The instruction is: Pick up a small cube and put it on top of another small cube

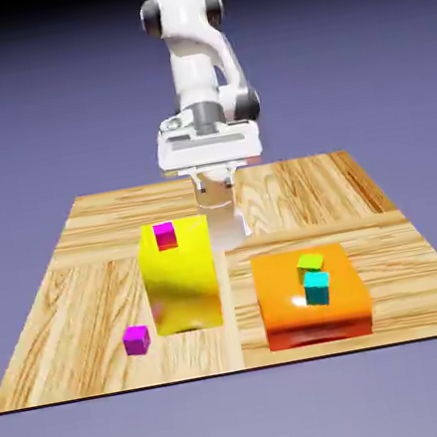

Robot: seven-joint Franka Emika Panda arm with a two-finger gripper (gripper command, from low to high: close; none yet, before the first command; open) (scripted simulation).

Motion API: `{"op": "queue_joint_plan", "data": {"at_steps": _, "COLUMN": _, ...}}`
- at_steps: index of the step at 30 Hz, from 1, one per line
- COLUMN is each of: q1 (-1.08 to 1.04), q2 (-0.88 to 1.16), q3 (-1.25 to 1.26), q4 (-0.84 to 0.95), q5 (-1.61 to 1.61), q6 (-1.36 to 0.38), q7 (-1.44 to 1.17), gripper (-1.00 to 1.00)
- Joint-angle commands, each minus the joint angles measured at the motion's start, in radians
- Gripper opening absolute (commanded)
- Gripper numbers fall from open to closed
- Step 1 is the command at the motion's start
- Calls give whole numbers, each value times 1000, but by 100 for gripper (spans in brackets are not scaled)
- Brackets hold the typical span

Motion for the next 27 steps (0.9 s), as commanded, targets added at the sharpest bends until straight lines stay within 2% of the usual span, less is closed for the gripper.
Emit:
{"op": "queue_joint_plan", "data": {"at_steps": 1, "q1": -10, "q2": 35, "q3": -5, "q4": 27, "q5": 10, "q6": -31, "q7": 10, "gripper": 0}}
{"op": "queue_joint_plan", "data": {"at_steps": 25, "q1": -313, "q2": 905, "q3": -291, "q4": 523, "q5": 642, "q6": -682, "q7": 615, "gripper": 0}}
{"op": "queue_joint_plan", "data": {"at_steps": 27, "q1": -327, "q2": 924, "q3": -326, "q4": 506, "q5": 718, "q6": -677, "q7": 685, "gripper": 0}}
